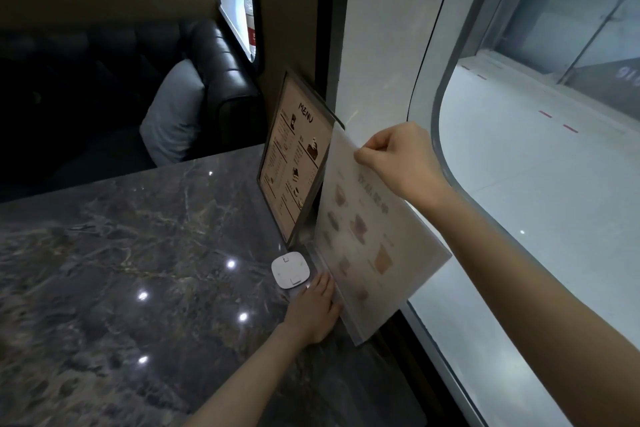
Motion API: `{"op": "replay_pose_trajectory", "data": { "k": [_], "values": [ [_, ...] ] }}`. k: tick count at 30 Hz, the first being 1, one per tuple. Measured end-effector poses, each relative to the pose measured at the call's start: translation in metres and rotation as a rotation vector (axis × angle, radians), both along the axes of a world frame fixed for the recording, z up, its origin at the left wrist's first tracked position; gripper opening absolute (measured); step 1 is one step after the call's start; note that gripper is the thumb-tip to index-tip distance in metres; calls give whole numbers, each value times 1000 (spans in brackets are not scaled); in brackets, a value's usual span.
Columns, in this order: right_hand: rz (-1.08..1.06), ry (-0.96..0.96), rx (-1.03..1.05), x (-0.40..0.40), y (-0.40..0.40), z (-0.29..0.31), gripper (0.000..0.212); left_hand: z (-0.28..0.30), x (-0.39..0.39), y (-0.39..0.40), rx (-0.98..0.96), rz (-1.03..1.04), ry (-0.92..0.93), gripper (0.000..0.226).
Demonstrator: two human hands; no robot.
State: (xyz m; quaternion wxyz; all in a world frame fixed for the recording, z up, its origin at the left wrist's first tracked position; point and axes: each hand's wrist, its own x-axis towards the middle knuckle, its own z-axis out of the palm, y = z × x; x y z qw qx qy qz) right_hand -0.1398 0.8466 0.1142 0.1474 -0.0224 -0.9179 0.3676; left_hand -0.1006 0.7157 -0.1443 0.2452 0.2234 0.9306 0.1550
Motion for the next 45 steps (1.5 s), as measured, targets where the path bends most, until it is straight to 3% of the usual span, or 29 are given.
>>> {"op": "replay_pose_trajectory", "data": {
  "k": [8,33,45],
  "values": [
    [16,-39,-32,10,-2,2,15,-1,25,-24,90,45,30,63],
    [21,-72,-36,-6,7,-2,18,7,15,-34,62,63,-43,68],
    [75,-124,-15,-12,10,2,21,20,13,-32,169,157,-16,57]
  ]
}}
